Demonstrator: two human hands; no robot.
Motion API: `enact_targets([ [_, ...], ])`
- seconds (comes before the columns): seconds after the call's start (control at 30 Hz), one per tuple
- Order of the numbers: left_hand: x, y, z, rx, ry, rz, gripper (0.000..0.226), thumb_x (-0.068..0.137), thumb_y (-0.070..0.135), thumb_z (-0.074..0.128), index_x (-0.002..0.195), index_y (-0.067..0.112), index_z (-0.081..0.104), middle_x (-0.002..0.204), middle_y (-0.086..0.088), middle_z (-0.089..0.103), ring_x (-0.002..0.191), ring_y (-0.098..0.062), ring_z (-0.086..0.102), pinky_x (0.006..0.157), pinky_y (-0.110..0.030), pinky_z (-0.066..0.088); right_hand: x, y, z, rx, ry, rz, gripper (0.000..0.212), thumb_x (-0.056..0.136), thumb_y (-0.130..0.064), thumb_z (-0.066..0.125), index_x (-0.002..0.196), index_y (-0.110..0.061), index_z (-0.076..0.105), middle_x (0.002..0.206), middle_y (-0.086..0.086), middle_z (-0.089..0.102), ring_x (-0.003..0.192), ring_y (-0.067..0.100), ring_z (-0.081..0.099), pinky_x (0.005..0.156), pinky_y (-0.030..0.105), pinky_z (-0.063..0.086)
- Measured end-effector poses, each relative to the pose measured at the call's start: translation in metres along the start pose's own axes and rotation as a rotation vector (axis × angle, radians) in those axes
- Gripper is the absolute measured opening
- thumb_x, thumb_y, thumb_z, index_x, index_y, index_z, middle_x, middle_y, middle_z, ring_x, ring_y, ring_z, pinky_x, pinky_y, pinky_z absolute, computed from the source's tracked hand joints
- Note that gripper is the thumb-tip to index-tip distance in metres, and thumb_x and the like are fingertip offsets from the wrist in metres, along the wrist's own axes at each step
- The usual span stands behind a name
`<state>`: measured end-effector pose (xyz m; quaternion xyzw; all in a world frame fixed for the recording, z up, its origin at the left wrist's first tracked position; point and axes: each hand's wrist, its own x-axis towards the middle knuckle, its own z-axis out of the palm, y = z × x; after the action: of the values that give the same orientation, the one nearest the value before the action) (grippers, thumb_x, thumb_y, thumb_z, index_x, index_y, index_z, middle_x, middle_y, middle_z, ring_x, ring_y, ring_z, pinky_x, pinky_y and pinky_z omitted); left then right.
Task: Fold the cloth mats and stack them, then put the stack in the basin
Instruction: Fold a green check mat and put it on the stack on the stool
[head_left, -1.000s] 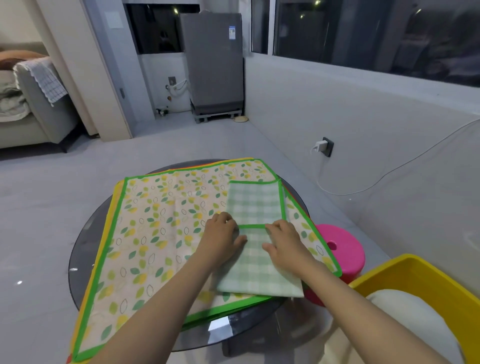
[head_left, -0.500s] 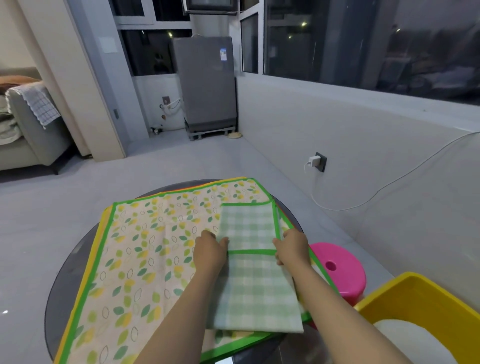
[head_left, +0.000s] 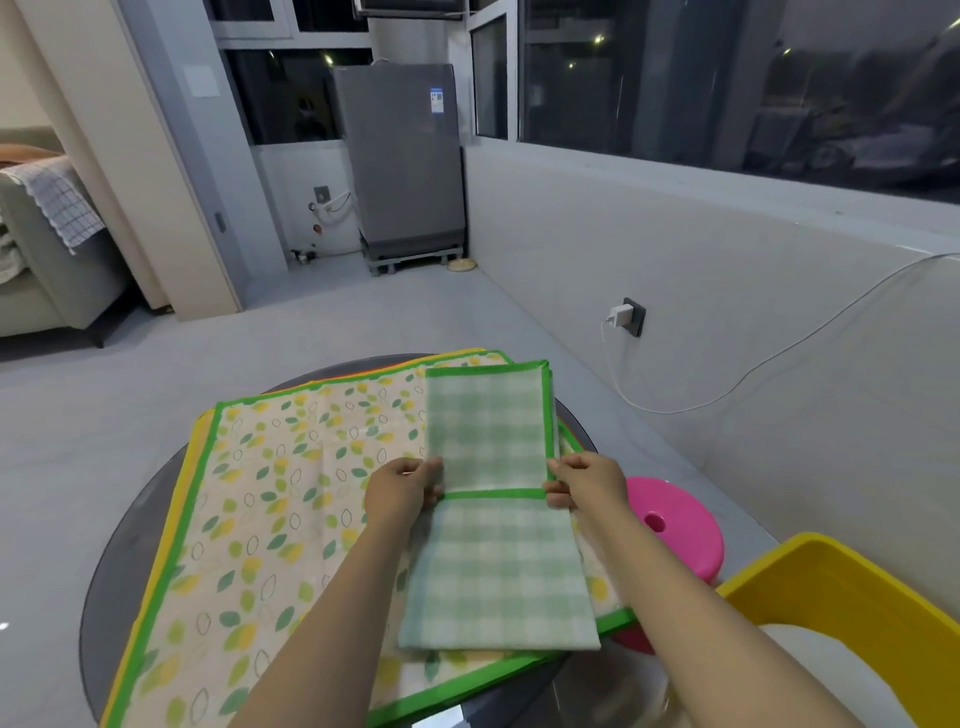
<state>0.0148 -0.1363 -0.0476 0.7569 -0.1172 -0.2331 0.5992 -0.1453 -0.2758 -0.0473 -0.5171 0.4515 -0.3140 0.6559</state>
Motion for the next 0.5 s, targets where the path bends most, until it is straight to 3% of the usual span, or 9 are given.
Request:
enact_targets([
  [0.07,-0.004,0.001,-0.007,-0.055,-0.048,-0.003,0.026,0.090,0.032,0.062,0.082,0.008,0.064,0.070,-0.012,0.069,0.058,-0.017,0.062,0.064,-0.027,0.054,-0.002,-0.002,-0.007,0.031,-0.067,0.000,0.006,0.091,-0.002,0.056,0.086,0.001,0.057,0.074,0.016,0.058,0.060,0.021,0.059,0.046,0.021,0.053],
  [0.17,-0.010,0.005,-0.013,-0.170,-0.113,-0.054,0.042,0.097,0.042,0.045,0.087,0.007,0.064,0.073,-0.013,0.069,0.057,-0.016,0.063,0.065,-0.025,0.055,-0.003,-0.003,-0.015,0.116,-0.155,0.047,0.018,0.097,-0.008,0.046,0.099,0.008,0.054,0.080,0.020,0.060,0.064,0.021,0.059,0.051,0.019,0.054],
  [0.27,-0.016,0.009,-0.019,-0.264,-0.182,-0.089,0.055,0.101,0.044,0.031,0.082,0.003,0.062,0.072,-0.012,0.068,0.059,-0.016,0.062,0.062,-0.021,0.055,-0.003,-0.004,-0.020,0.182,-0.219,0.077,0.026,0.101,-0.012,0.038,0.092,0.006,0.055,0.080,0.018,0.061,0.067,0.020,0.061,0.054,0.018,0.055],
  [0.4,-0.021,0.004,-0.027,-0.261,-0.254,-0.062,0.055,0.100,0.043,0.031,0.075,0.004,0.060,0.076,-0.017,0.067,0.063,-0.020,0.063,0.069,-0.026,0.055,-0.003,0.002,-0.026,0.192,-0.255,0.082,0.025,0.099,-0.009,0.041,0.089,0.004,0.060,0.076,0.013,0.069,0.061,0.014,0.068,0.060,0.020,0.055],
  [0.5,-0.024,0.001,-0.035,-0.149,-0.271,0.003,0.055,0.098,0.042,0.039,0.076,0.002,0.069,0.075,-0.016,0.070,0.071,-0.025,0.066,0.081,-0.038,0.053,-0.005,0.007,-0.031,0.139,-0.281,0.075,0.026,0.095,-0.014,0.051,0.087,0.005,0.068,0.093,0.026,0.066,0.077,0.026,0.064,0.080,0.033,0.047],
])
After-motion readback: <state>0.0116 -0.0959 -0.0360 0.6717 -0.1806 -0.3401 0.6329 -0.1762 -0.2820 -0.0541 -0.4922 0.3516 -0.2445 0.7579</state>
